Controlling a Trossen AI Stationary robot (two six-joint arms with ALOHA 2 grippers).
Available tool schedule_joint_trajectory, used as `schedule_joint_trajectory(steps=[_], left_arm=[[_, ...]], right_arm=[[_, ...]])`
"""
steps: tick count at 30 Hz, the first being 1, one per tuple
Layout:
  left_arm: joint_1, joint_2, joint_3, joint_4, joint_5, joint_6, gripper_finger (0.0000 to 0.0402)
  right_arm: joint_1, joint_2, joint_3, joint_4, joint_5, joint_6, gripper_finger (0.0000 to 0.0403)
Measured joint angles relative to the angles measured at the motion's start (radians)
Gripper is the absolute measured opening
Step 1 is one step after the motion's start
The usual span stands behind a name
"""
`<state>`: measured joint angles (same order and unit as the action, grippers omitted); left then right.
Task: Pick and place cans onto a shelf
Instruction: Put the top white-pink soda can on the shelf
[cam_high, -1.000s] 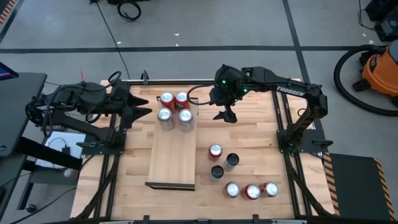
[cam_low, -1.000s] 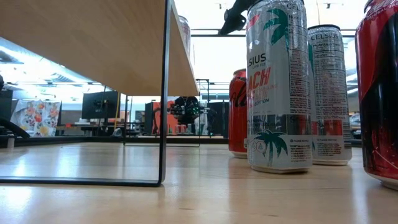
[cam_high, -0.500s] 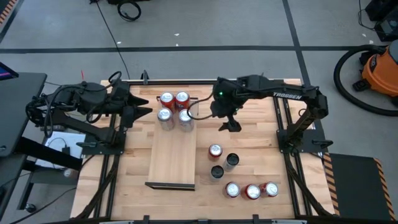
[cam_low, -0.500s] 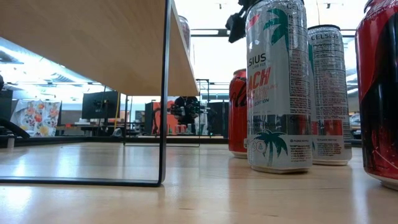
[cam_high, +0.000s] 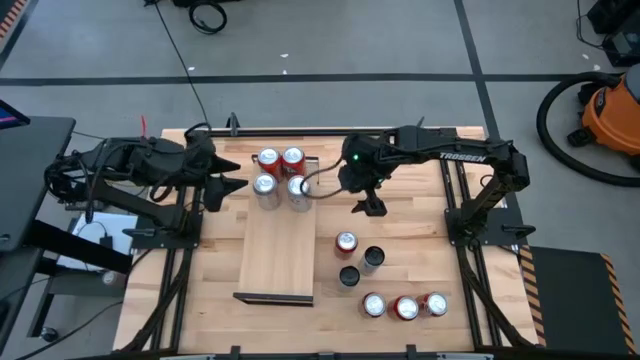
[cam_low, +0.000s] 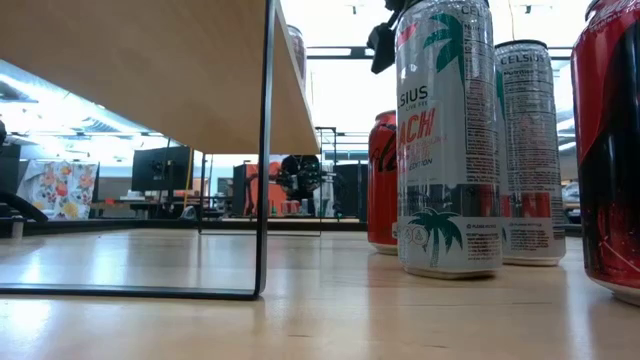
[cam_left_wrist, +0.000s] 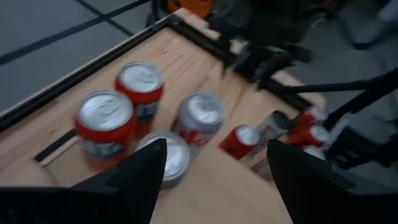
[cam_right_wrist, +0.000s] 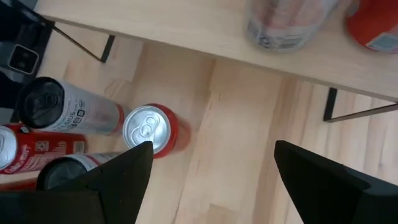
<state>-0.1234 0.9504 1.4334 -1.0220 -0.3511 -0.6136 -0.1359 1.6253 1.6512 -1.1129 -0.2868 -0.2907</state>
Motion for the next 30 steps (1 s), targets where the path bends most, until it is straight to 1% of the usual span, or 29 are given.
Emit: schedule_joint_trajectory(steps=[4, 11, 16, 21, 24, 30], left_arm=[[0.014, 0.008, 0.0, -0.025, -0.005, 0.056, 0.0288], [0.015, -0.002, 0.0, -0.029, 0.005, 0.14, 0.029], [0.016, -0.016, 0.0, -0.032, 0.031, 0.184, 0.0318], [0.016, -0.027, 0.0, -0.044, 0.053, 0.217, 0.0351], [0.016, -0.029, 0.0, -0.074, 0.076, 0.218, 0.0354], [0.016, -0.036, 0.0, -0.095, 0.086, 0.251, 0.0355]], right_arm=[[0.027, 0.0, 0.0, 0.023, 0.054, 0.06, 0.0345], [0.036, 0.0, 0.0, 0.063, 0.086, 0.165, 0.0351], [0.051, 0.007, 0.0, 0.072, 0.094, 0.195, 0.036], [0.087, 0.036, -0.004, 0.081, 0.14, 0.209, 0.0382], [0.1, 0.043, -0.004, 0.08, 0.146, 0.245, 0.0391], [0.131, 0.083, -0.011, 0.064, 0.162, 0.243, 0.0394]])
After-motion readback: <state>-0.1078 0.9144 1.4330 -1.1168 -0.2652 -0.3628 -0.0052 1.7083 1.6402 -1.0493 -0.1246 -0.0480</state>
